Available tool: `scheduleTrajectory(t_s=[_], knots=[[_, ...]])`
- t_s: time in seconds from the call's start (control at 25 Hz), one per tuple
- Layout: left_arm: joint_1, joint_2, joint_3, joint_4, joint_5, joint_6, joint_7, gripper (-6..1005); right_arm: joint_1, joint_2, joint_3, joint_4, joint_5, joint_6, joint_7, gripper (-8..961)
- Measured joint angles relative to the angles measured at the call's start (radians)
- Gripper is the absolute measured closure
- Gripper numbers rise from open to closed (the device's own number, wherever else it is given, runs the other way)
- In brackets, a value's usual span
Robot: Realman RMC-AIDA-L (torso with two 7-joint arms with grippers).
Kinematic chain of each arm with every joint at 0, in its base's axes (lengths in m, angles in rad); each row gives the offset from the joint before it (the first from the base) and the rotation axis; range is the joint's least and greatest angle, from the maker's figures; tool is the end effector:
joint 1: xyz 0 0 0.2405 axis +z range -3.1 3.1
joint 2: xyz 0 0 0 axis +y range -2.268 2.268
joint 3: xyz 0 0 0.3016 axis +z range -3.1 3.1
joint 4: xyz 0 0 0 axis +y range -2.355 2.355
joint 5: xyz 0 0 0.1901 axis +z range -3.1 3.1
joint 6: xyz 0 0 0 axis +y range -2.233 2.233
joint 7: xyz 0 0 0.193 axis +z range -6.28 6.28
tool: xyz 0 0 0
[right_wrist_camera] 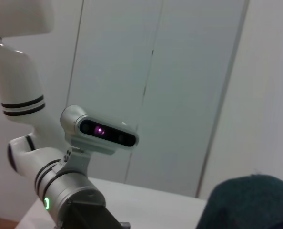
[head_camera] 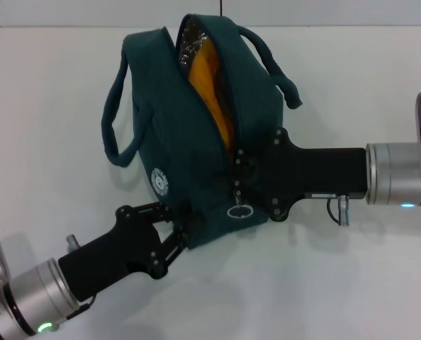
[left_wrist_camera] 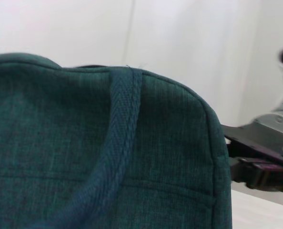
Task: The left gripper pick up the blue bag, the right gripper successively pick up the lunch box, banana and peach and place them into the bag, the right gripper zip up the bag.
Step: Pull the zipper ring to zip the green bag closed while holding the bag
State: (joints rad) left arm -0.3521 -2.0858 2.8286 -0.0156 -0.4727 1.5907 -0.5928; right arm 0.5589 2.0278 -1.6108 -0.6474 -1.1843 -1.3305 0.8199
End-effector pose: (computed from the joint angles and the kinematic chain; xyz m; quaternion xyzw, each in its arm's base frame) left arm -0.2922 0.2518 -0.1174 -0.8754 -0.1997 -0.3797 0.2229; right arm 0.1708 0.3328 -0.1197 -0.9440 -0.1145 0.2948 0.0937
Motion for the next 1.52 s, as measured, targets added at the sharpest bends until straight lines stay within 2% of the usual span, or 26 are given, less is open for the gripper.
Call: scheduleTrajectory(t_s=[0.4,0.64,0.88,1.52], knots=[[-0.014,0.001,0.008,-0.003,-0.04,-0.003,-0.003,774,-0.012,0.0,-0.014,0.001,0.036,0.031,-0.023,861],[-0.013,0.001,0.007,-0.003,-0.034,-0.003,-0.002,743,-0.008,0.0,-0.014,0.003,0.036,0.041,-0.023,860],[-0.022,-0.003,0.007,0.0,-0.032,-0.004,0.003,507,0.0,0.0,-0.014,0.017,0.041,0.047,-0.026,860],[-0.052,-0.008,0.0,0.024,-0.066,-0.089,-0.001,497,-0.014,0.0,-0.03,0.056,0.124,0.049,-0.053,861]])
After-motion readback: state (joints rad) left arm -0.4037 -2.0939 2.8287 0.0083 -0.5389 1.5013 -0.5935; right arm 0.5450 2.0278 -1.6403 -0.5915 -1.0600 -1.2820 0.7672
